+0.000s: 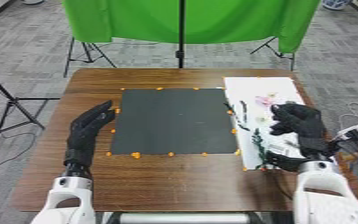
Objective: Arrange flowers
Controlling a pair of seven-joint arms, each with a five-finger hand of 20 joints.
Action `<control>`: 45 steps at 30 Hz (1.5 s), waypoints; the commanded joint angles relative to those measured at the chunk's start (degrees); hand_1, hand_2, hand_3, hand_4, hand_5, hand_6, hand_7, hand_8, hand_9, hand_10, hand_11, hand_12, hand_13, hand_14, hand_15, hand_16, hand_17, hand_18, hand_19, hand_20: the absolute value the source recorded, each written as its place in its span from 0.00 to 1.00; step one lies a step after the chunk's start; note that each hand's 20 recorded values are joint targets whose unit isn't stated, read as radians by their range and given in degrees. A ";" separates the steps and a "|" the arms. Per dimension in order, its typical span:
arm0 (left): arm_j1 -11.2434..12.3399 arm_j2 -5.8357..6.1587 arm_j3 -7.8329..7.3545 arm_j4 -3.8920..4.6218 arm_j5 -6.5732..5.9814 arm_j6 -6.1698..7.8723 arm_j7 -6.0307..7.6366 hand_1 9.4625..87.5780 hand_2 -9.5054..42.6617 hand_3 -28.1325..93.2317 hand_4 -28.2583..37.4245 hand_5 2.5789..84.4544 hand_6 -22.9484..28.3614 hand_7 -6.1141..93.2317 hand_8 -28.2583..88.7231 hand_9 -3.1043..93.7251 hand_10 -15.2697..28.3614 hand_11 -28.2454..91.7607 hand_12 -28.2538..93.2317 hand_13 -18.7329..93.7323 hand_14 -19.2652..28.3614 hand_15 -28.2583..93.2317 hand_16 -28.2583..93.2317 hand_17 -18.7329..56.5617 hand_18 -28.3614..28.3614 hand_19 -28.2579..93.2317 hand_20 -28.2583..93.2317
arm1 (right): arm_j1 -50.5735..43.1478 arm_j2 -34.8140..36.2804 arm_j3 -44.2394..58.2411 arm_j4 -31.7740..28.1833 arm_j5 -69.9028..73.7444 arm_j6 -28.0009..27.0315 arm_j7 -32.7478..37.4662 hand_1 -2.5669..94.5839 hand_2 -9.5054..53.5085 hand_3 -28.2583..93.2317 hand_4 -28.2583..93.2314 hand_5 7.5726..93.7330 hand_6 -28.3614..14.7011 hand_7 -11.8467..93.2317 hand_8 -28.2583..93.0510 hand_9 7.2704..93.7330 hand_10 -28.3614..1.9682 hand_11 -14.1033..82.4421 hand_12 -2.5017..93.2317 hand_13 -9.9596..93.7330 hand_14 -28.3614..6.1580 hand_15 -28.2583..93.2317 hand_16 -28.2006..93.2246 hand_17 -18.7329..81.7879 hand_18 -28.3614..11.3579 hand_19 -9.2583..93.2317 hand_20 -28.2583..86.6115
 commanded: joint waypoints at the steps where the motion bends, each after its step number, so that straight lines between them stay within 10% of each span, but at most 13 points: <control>1: 0.28 1.77 -0.39 -0.11 0.35 -0.48 -1.22 0.32 0.12 0.74 0.15 0.56 0.49 0.20 0.18 0.51 0.64 0.38 0.34 0.47 0.74 0.43 0.24 0.27 0.73 0.33 0.42 | -4.35 11.44 2.00 -0.05 -37.62 -18.55 9.44 0.65 0.00 0.19 0.15 0.68 0.54 0.31 0.18 0.69 0.38 0.42 0.30 0.78 0.47 0.63 0.44 0.69 0.36 0.79 0.64; 12: 0.85 1.99 -0.33 -0.46 0.60 -0.49 -1.78 0.32 0.12 0.74 0.15 0.56 0.49 0.20 0.18 0.51 0.64 0.38 0.34 0.47 0.74 0.43 0.25 0.27 0.73 0.33 0.42 | 5.49 17.54 -9.87 5.05 -38.46 -26.87 14.45 0.65 0.00 0.16 0.19 0.73 0.54 0.29 0.19 0.75 0.40 0.41 0.29 0.84 0.53 0.64 0.44 0.77 0.46 0.85 0.60; 25: 1.91 1.78 -0.68 -1.31 0.75 -0.15 -1.93 0.32 0.12 0.74 0.15 0.56 0.49 0.20 0.19 0.51 0.64 0.38 0.34 0.46 0.74 0.43 0.25 0.26 0.73 0.33 0.42 | 13.61 17.39 -20.15 9.92 -38.20 -34.32 20.25 0.72 0.00 0.04 0.56 0.84 0.58 0.32 0.18 0.87 0.42 0.43 0.27 0.96 0.64 0.59 0.46 0.85 0.56 0.88 0.56; 27: 2.02 1.62 -0.83 -1.34 0.67 0.06 -2.27 0.32 0.12 0.74 0.15 0.56 0.49 0.20 0.18 0.51 0.64 0.38 0.34 0.46 0.74 0.43 0.25 0.26 0.73 0.33 0.42 | 13.01 16.68 -19.25 9.72 -36.62 -35.04 20.53 0.82 0.00 0.01 0.53 0.87 0.58 0.31 0.32 0.91 0.44 0.44 0.27 0.98 0.66 0.59 0.47 0.87 0.57 0.90 0.55; 38: 2.15 3.03 -1.26 -1.24 -1.18 -0.33 -2.82 0.32 0.13 0.74 0.15 0.56 0.49 0.20 0.19 0.51 0.64 0.38 0.34 0.46 0.74 0.44 0.24 0.26 0.73 0.33 0.42 | 10.71 15.04 -13.71 7.52 -22.24 -28.90 20.10 0.93 0.00 0.01 0.65 0.92 0.61 0.34 0.42 0.97 0.52 0.47 0.35 1.00 0.72 0.68 0.44 0.91 0.58 0.96 0.56; 44: 2.32 2.78 -1.08 -1.33 -2.16 -0.53 -2.68 0.31 0.13 0.74 0.15 0.56 0.50 0.20 0.19 0.51 0.64 0.38 0.34 0.46 0.74 0.44 0.24 0.26 0.73 0.33 0.42 | 8.03 14.34 -8.35 5.68 -16.28 -23.60 18.09 0.88 0.00 0.09 0.67 0.90 0.59 0.34 0.46 0.96 0.52 0.47 0.38 1.00 0.73 0.68 0.45 0.91 0.59 0.96 0.56; 45: 2.41 2.76 -1.11 -1.37 -2.29 -0.43 -2.68 0.32 0.13 0.73 0.15 0.56 0.50 0.20 0.19 0.51 0.64 0.38 0.34 0.46 0.74 0.44 0.24 0.26 0.73 0.33 0.42 | 7.86 14.19 -7.68 5.21 -16.32 -22.64 17.83 0.77 0.00 0.34 0.51 0.90 0.58 0.34 0.47 0.96 0.52 0.47 0.38 1.00 0.73 0.68 0.45 0.91 0.59 0.96 0.56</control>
